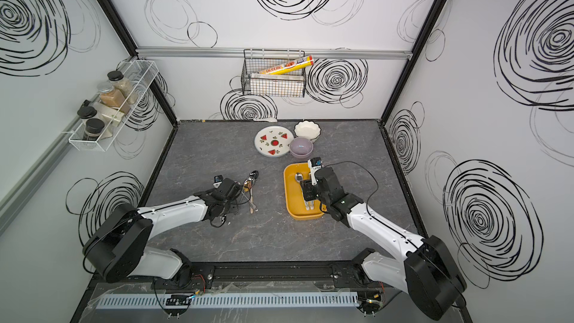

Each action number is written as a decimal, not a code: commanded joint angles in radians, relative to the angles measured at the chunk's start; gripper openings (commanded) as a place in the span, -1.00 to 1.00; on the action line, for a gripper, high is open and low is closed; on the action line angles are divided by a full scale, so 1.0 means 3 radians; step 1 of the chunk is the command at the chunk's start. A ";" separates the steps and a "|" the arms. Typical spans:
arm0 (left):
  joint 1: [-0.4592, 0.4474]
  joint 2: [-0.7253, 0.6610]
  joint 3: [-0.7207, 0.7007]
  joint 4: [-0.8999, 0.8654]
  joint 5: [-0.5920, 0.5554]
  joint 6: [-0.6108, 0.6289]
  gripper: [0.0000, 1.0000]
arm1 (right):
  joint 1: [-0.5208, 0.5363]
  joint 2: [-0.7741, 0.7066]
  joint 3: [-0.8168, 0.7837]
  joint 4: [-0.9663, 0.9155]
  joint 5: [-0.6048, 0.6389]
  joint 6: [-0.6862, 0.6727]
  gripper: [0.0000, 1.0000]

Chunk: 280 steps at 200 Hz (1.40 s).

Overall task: Put the spoon into the storage box
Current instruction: Pick up the spoon from the center of the board.

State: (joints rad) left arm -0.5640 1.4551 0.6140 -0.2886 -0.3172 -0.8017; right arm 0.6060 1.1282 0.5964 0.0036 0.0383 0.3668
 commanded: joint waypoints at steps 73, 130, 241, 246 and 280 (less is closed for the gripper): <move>-0.0155 0.0314 -0.0051 -0.0399 0.0047 -0.0145 -0.24 | -0.0010 -0.0056 0.0013 -0.0043 0.0056 0.0025 -0.17; -0.0140 0.0284 -0.0090 -0.0347 0.0104 -0.0137 -0.60 | -0.0007 -0.0075 0.0014 -0.0053 0.0061 0.0040 -0.16; -0.0226 -0.0876 -0.0005 -0.0671 -0.0147 -0.0317 -1.00 | -0.0008 -0.0183 -0.0042 -0.0053 0.0160 0.0091 -0.16; -0.0246 -0.0934 0.0017 -0.0696 -0.0158 -0.0328 -1.00 | -0.0010 -0.0211 -0.0054 -0.0047 0.0177 0.0095 -0.16; -0.0578 -0.1017 0.0459 -0.0937 -0.0307 -0.0408 -1.00 | -0.0007 -0.0378 -0.0102 -0.0067 0.0466 0.0148 -0.16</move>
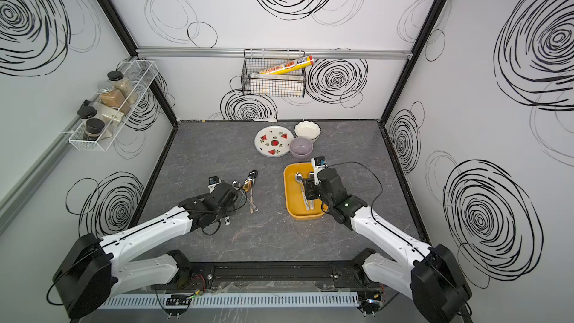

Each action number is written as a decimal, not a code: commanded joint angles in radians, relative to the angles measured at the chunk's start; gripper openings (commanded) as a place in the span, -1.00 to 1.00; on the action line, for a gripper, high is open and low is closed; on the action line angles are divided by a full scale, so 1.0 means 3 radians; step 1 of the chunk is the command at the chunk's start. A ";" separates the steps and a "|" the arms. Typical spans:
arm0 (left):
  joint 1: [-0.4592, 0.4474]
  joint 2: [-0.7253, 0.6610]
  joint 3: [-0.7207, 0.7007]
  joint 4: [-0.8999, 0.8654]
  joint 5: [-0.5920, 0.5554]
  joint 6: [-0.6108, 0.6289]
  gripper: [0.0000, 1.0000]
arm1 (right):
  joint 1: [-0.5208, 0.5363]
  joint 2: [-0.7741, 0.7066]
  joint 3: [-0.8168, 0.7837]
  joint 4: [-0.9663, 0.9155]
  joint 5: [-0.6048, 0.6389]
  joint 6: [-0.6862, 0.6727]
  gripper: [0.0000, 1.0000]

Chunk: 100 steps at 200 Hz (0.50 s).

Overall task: Put the spoon into the storage box
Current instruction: Pick up the spoon from the center of the board.

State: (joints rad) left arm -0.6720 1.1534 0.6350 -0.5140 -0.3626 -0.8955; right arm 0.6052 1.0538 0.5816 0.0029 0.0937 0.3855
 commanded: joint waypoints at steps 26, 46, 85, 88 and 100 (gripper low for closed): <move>-0.0719 0.0415 0.1095 -0.0401 -0.0386 -0.0166 -1.00 | -0.0067 -0.0054 0.0007 -0.0275 0.0687 0.0168 -0.16; -0.1052 0.0924 0.1690 -0.0442 -0.0467 -0.0163 -1.00 | -0.0198 -0.0028 -0.0024 -0.0329 0.0787 0.0238 -0.17; -0.1360 0.1997 0.2711 -0.0430 -0.0446 -0.0075 -1.00 | -0.0621 -0.0107 -0.0225 -0.0320 0.0713 0.0323 -0.17; -0.1362 0.2068 0.2762 -0.0406 -0.0406 -0.0056 -1.00 | -0.0657 -0.0107 -0.0237 -0.0317 0.0694 0.0324 -0.17; -0.1364 0.2331 0.2969 -0.0354 -0.0319 -0.0025 -1.00 | -0.0738 -0.0108 -0.0266 -0.0311 0.0628 0.0323 -0.18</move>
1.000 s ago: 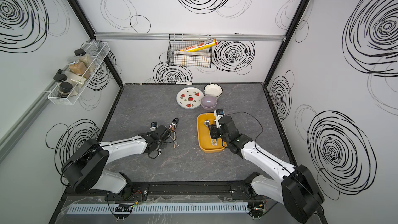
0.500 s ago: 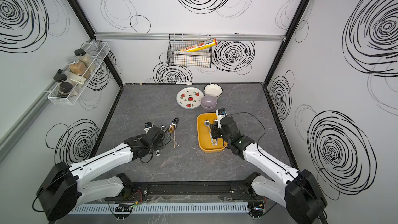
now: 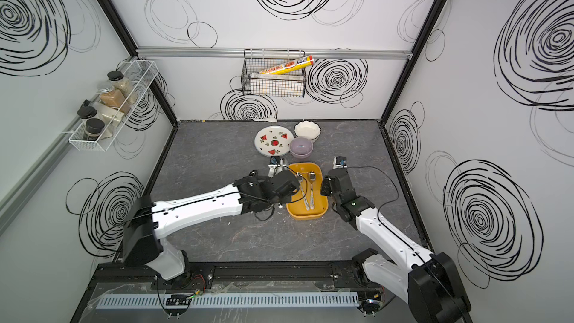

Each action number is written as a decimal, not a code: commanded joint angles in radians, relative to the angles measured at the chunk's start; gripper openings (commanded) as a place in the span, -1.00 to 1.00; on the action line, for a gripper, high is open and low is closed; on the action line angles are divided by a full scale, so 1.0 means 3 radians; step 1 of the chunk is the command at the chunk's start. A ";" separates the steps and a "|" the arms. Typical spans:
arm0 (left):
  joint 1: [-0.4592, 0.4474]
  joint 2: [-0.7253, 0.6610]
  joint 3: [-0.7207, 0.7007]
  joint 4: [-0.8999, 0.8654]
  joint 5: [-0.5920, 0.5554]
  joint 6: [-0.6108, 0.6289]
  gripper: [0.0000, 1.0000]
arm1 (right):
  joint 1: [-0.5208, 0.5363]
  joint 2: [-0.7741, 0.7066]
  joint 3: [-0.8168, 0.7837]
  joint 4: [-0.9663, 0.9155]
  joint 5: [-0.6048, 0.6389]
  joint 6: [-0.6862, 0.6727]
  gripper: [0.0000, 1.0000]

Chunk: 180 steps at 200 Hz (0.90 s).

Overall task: Put the spoon into the storage box
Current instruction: Place the spoon in the storage box.

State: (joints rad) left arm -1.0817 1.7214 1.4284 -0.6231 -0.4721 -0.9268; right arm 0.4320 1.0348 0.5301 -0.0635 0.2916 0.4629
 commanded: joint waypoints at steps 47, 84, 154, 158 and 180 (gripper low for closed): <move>0.0006 0.1210 0.1064 -0.0104 0.0115 0.0043 -1.00 | -0.0243 -0.0030 -0.0095 -0.0089 -0.0097 0.0065 -0.18; 0.0048 0.1461 0.1147 -0.0181 0.0049 -0.0143 -1.00 | -0.0247 -0.0054 -0.0105 -0.0068 -0.0164 0.0066 -0.19; 0.0224 0.1480 0.0695 0.0080 0.0075 -0.0275 -1.00 | -0.0251 -0.0120 -0.0128 -0.0062 -0.0157 0.0066 -0.19; 0.0230 0.1487 0.0694 0.0079 0.0074 -0.0276 -1.00 | -0.0246 -0.0118 -0.0128 -0.0059 -0.0155 0.0063 -0.19; 0.0257 0.1539 0.0694 0.0082 0.0088 -0.0275 -1.00 | -0.0248 -0.0117 -0.0131 -0.0047 -0.0172 0.0064 -0.19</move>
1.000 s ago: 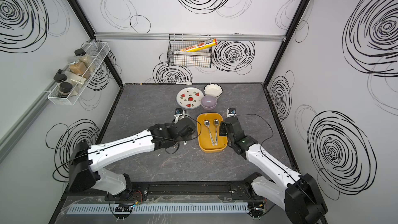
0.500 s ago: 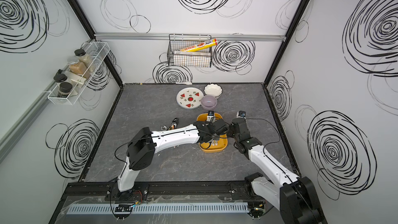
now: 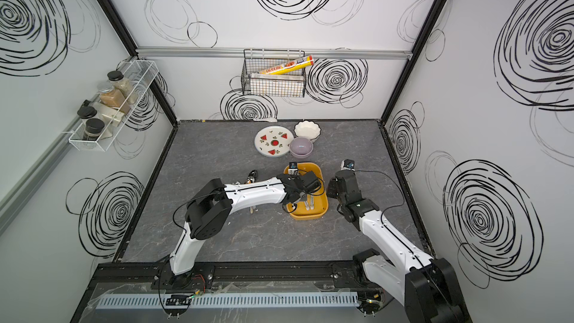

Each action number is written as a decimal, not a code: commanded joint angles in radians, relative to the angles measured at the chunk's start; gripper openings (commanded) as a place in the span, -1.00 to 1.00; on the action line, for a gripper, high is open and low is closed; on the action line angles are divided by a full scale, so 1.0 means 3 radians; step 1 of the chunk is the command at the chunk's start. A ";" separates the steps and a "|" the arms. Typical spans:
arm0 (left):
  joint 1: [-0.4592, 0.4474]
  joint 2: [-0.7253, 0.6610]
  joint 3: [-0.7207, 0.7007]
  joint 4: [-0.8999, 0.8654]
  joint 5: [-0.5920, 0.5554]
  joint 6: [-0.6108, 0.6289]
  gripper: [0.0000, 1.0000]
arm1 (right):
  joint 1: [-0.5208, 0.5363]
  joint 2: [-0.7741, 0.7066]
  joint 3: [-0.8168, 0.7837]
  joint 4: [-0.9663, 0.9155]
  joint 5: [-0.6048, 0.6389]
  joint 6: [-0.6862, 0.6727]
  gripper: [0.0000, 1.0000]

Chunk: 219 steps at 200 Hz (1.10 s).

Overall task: Put the spoon into the storage box
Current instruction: Place the spoon in the storage box.

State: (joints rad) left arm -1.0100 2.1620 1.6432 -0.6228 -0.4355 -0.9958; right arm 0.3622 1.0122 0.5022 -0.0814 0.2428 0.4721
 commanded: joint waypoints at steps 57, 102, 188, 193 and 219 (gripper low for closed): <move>0.0039 0.0189 -0.0017 0.0085 0.0005 -0.0067 -0.83 | -0.0016 -0.0032 -0.0038 0.0026 -0.0057 0.0027 -0.19; 0.0017 0.0117 -0.0076 0.0186 0.0015 0.0000 -0.09 | -0.0016 -0.0024 -0.0037 0.0038 -0.0094 0.0010 -0.19; -0.0177 -0.0967 -0.0151 0.0179 -0.0397 0.0276 -0.04 | -0.0020 -0.0128 -0.0066 0.0122 -0.0254 -0.0033 -0.18; -0.0178 -0.1091 -0.0204 0.0179 -0.0416 0.0296 -0.04 | -0.0015 -0.0132 -0.0068 0.0138 -0.0294 -0.0037 -0.18; -0.0108 -0.1836 -0.0738 0.0213 -0.0511 0.0351 -0.03 | -0.0014 -0.0100 -0.0058 0.0225 -0.0666 -0.0126 -0.20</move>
State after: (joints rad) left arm -1.0683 1.7863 1.5471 -0.5552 -0.5159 -0.9306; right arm 0.3622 0.9871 0.4927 -0.0597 0.1493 0.4614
